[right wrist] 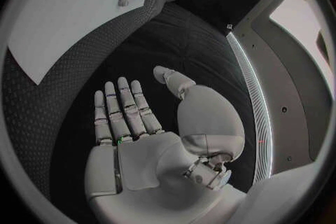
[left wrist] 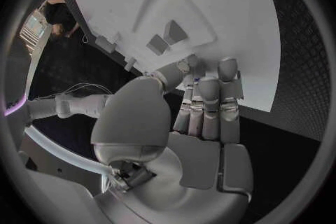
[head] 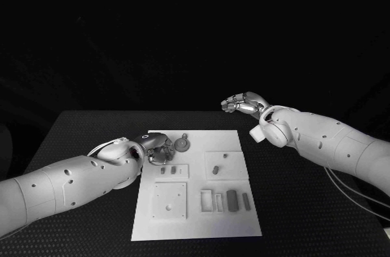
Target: Assemble the parts on the task board
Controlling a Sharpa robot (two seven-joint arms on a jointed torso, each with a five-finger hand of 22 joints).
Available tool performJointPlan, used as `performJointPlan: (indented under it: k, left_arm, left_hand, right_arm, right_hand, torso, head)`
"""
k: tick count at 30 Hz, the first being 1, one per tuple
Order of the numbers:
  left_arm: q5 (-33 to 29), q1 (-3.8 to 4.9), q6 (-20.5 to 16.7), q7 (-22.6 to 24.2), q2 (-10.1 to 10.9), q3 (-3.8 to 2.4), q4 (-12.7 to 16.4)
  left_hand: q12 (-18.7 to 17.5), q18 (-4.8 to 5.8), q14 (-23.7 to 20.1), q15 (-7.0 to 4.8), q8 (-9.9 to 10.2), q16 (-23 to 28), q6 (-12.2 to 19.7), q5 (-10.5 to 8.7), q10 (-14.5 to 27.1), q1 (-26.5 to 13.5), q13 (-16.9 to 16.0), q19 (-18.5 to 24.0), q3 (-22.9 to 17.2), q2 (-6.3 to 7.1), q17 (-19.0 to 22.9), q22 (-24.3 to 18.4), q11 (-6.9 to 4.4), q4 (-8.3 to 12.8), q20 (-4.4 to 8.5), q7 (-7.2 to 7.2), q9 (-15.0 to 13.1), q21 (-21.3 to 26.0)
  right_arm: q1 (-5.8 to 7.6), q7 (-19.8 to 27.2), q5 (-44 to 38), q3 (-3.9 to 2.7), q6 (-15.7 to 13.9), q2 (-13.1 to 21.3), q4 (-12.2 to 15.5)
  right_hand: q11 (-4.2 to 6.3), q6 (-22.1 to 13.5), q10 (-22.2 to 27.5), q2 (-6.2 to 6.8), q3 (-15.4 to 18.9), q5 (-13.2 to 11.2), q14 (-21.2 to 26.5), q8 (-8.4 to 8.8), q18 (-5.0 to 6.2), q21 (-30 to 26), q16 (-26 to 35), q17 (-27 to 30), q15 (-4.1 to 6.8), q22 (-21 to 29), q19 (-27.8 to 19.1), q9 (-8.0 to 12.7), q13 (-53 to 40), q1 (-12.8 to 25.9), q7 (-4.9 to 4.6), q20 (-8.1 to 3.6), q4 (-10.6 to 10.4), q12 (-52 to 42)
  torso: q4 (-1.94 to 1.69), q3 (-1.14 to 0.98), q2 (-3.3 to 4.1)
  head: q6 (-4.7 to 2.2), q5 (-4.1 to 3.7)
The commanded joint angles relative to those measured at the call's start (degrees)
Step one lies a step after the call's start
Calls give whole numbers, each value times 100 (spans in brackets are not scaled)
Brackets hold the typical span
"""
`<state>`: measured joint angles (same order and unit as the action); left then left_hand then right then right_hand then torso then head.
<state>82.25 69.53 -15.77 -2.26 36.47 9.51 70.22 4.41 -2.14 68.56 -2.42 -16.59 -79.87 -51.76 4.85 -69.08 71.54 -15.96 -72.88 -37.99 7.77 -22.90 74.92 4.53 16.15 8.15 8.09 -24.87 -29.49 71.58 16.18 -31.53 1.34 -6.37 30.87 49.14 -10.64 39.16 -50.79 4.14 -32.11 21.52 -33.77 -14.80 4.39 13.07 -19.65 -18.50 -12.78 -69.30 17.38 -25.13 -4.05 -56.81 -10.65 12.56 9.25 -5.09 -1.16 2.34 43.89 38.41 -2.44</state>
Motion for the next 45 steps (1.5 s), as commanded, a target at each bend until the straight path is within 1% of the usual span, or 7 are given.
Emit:
performJointPlan:
  k: [1,14,19,28,35,41,45]
  left_arm:
    - [-57,0,-81,13,-5,-1,-18]
    - [-327,5,-343,71,110,-30,-254]
    - [-937,32,-362,140,176,-122,-407]
    - [-4375,284,-427,742,415,-135,-502]
    - [-5139,388,-276,1059,674,-135,-199]
    - [-5494,418,-226,1213,856,-134,98]
    - [-6128,418,-160,1306,883,-133,213]
  left_hand:
    - [-19,-503,-9,42,32,-30,65,-28,36,7,-4,6,33,66,-9,121,2,-13,-37,0,9,28]
    - [-33,-512,-67,68,38,-7,134,-16,98,37,-10,60,6,95,1,116,28,-14,-69,18,17,58]
    - [-22,-368,-599,134,-37,488,95,-10,152,24,-40,633,-132,108,218,-21,86,-33,-195,68,-6,465]
    - [36,-95,-1123,221,-132,1496,134,-91,115,-561,-160,1277,272,94,601,-449,134,-240,-306,189,-40,1233]
    - [41,99,-1365,357,-173,2254,193,-99,151,-772,-232,1605,615,56,820,-807,194,-249,-386,202,-48,1761]
    - [41,127,-1368,393,-190,2448,199,-113,161,-785,-253,1638,674,60,844,-898,196,-245,-407,199,-47,1884]
    - [32,136,-1386,420,-200,2550,206,-183,184,-968,-264,1665,881,90,836,-952,203,-266,-425,198,-47,1967]
  right_arm:
    - [-1,57,-24,-3,76,6,9]
    - [-1,29,-153,-3,-3,80,78]
    - [-3,-34,-664,-3,-154,170,224]
    - [-61,-405,-2485,1,-351,574,905]
    - [-141,-790,-3716,29,-360,962,1514]
    - [-210,-1144,-4787,148,-540,1208,2080]
    - [-261,-1430,-5374,216,-512,1251,2305]
  right_hand:
    - [-1,-30,-51,-21,20,1,22,-35,-25,-20,34,6,-37,-9,10,8,8,27,-70,35,-11,25]
    - [-8,-19,-72,-24,-7,1,-25,-61,-14,-52,12,0,-119,-45,13,23,5,-86,-71,28,105,26]
    - [-66,55,-206,-26,-45,2,-297,-127,75,-18,-133,-60,-149,-95,237,35,-10,-241,-115,11,302,-33]
    - [144,543,-1064,49,-165,3,-1355,-411,516,83,-685,-573,314,12,1387,-16,-240,-518,-87,-37,697,-415]
    - [343,851,-1493,97,-178,3,-1945,-558,778,128,-920,-989,604,95,2108,-129,-494,-629,0,-48,722,-578]
    - [519,1035,-1853,142,-190,5,-2484,-614,990,258,-1061,-1320,863,77,2722,-212,-739,-694,90,-71,723,-706]
    - [427,891,-1651,226,-190,6,-2660,-494,1054,288,-1060,-1423,940,66,2911,-169,-732,-630,27,-76,690,-542]
  torso:
    - [-1,2,4]
    - [-4,2,-2]
    - [5,-3,-1]
    - [12,-9,-8]
    - [-5,-4,-19]
    - [9,-6,-38]
    - [14,-13,-71]
  head:
    - [-6,-4]
    - [-47,1]
    - [-89,-3]
    - [-176,-76]
    - [-212,-97]
    - [-235,-58]
    - [-234,-55]
